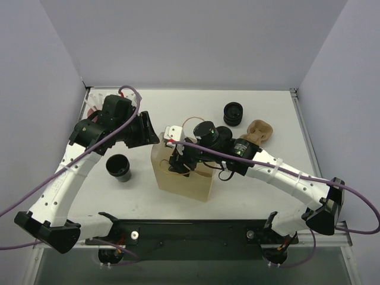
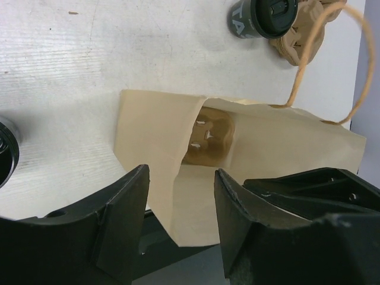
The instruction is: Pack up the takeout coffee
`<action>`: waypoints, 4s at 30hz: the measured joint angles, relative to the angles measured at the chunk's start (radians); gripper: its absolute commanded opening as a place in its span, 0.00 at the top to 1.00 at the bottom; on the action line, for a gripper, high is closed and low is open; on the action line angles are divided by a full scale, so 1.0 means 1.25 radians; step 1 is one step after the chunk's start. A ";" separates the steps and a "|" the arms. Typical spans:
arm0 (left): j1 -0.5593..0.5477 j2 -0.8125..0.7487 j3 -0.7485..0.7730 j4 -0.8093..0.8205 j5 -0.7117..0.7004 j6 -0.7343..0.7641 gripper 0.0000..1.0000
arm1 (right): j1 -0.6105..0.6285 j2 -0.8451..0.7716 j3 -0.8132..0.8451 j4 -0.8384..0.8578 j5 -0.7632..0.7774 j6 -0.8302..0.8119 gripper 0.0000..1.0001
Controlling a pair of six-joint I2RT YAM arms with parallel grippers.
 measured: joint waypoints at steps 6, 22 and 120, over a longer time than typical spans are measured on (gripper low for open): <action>0.000 0.035 -0.008 0.029 0.021 0.018 0.46 | -0.007 -0.021 -0.002 -0.017 0.030 0.018 0.36; -0.008 0.075 -0.006 0.033 0.025 0.071 1.00 | -0.028 -0.074 -0.002 -0.062 0.086 0.097 0.38; -0.102 0.001 -0.011 0.004 -0.064 -0.032 1.00 | -0.266 -0.071 0.180 -0.552 0.203 0.662 0.68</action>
